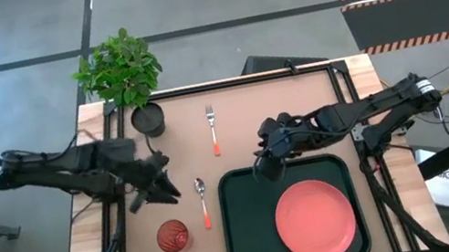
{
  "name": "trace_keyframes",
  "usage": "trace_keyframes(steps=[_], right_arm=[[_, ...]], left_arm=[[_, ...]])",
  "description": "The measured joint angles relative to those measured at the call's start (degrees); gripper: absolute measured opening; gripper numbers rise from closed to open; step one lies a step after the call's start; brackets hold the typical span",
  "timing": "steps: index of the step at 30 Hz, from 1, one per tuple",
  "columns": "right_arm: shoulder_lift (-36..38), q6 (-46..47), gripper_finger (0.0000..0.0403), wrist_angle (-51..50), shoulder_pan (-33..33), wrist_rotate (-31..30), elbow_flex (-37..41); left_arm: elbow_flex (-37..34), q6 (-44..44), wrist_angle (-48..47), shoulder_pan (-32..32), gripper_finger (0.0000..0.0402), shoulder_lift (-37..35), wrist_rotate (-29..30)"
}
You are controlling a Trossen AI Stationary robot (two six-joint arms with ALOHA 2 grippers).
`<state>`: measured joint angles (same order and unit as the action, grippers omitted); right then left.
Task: Pick and place plate/cup/fork/spoon on tray
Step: Put the orange cup on the black tray to the top left of the pink plate
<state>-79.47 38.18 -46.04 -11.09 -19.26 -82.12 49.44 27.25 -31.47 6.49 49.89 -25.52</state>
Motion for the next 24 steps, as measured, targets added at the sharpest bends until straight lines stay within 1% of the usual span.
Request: trace_keyframes(steps=[1,3,5,7,10,15,17,20,24], right_arm=[[0.26,-0.51,0.0130,-0.51,0.00,0.01,-0.49],[0.85,-2.18,0.0130,-0.77,0.00,-0.03,-1.52],[1.46,-4.32,0.0130,-0.80,0.00,-0.01,-2.61],[2.41,-6.20,0.0130,-0.94,0.00,-0.06,-3.81],[4.34,-8.49,0.0130,-1.45,0.00,-0.21,-5.05],[9.10,-9.49,0.0130,-4.67,0.00,-0.26,-5.63],[11.01,-8.72,0.0130,-6.58,0.00,-1.20,-5.63],[13.43,-7.54,0.0130,-8.65,0.00,-2.71,-5.63],[14.94,-6.72,0.0130,-9.20,0.00,-3.29,-5.61]], left_arm=[[2.21,-0.68,-6.83,0.54,0.0096,1.93,1.99],[5.22,-0.71,-17.10,1.12,0.0096,5.36,4.83],[6.89,-0.67,-22.35,1.32,0.0096,8.39,5.23],[7.25,-0.68,-23.62,1.49,0.0096,10.42,4.77],[7.26,-0.47,-23.40,1.47,0.0096,12.89,0.85],[7.72,5.02,-22.82,1.51,0.0095,15.70,-9.83],[9.63,5.77,-22.58,1.79,0.0095,16.61,-12.58],[14.07,4.13,-22.53,2.44,0.0095,17.85,-12.87],[19.04,1.60,-24.37,4.69,0.0095,19.42,-7.12]])
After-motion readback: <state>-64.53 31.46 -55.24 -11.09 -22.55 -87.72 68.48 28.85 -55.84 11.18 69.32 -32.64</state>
